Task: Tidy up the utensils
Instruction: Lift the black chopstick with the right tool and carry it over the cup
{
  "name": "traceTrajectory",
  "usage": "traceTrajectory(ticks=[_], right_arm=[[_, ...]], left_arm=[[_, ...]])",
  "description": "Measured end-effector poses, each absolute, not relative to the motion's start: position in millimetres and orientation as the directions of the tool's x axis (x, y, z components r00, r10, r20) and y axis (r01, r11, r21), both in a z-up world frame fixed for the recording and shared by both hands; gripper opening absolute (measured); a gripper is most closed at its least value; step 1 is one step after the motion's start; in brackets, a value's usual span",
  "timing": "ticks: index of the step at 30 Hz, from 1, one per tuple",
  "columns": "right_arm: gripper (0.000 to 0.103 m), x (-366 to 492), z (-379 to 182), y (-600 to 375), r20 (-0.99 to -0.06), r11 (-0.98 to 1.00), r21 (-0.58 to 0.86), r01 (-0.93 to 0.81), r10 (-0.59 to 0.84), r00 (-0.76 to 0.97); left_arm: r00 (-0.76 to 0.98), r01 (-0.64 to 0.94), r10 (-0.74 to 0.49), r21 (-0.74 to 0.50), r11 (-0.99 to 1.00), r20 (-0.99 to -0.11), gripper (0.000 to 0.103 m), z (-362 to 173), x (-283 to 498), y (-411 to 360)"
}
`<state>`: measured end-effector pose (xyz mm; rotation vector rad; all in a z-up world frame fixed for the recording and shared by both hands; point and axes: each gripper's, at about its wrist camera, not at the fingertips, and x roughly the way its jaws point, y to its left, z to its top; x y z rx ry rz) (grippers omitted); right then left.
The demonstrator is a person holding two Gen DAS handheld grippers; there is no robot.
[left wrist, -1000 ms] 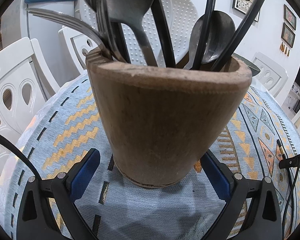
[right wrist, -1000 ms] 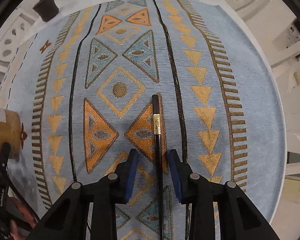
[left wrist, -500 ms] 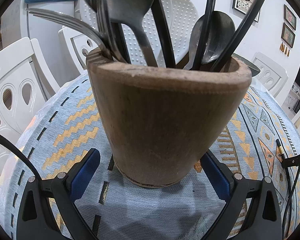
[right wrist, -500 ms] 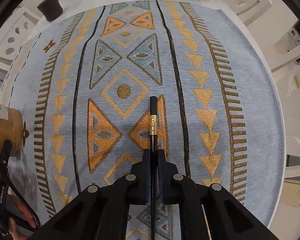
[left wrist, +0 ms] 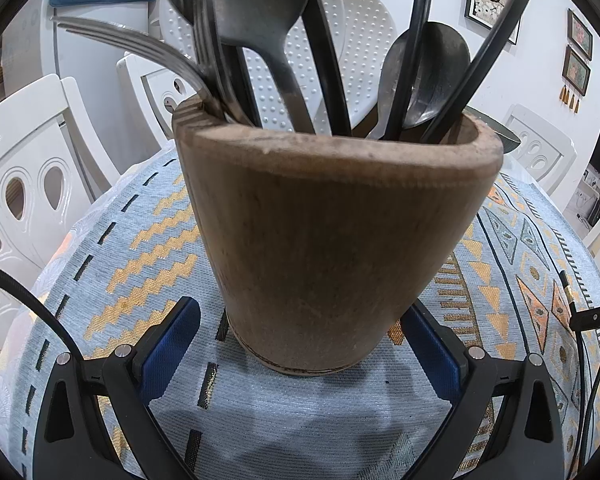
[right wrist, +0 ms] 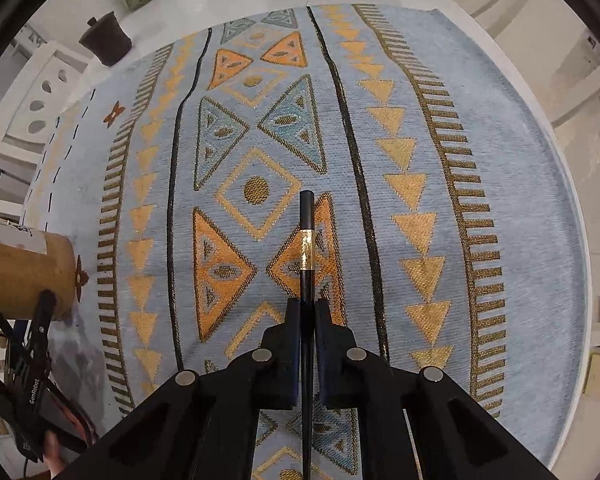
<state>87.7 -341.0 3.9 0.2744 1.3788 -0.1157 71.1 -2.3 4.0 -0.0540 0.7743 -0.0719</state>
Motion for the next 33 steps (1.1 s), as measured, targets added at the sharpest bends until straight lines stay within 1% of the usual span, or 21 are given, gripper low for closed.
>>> traceTrajectory(ticks=[11,16,22,25,30,33], right_arm=[[0.006,86.1,18.9,-338.1,-0.971,0.963,0.151,0.222,0.103,0.217],[0.006,85.3,37.4,-332.2,-0.958,0.965,0.176,0.194,0.123,0.258],[0.006,83.6,80.9,-316.1,-0.92,0.977,0.179,0.117,0.124,0.372],[0.006,80.5,106.1,-313.9,-0.888,0.966,0.24,0.1,0.177,0.423],[0.006,79.5,143.6,-303.1,-0.834,0.963,0.259,0.07,0.186,0.519],[0.006,81.5,165.7,-297.2,-0.789,0.946,0.32,0.05,0.237,0.567]], left_arm=[[0.713,0.045,-0.085,-0.075,0.996,-0.696,0.101,3.8,71.1,-2.5],[0.713,0.045,-0.085,-0.075,0.996,-0.696,0.101,4.1,71.0,-2.4],[0.713,0.045,-0.085,-0.075,0.996,-0.696,0.101,3.9,71.1,-2.4],[0.713,0.045,-0.085,-0.075,0.996,-0.696,0.101,3.9,71.1,-2.3],[0.713,0.045,-0.085,-0.075,0.996,-0.696,0.101,4.0,71.0,-2.4],[0.713,0.045,-0.085,-0.075,0.996,-0.696,0.101,4.1,71.0,-2.4]])
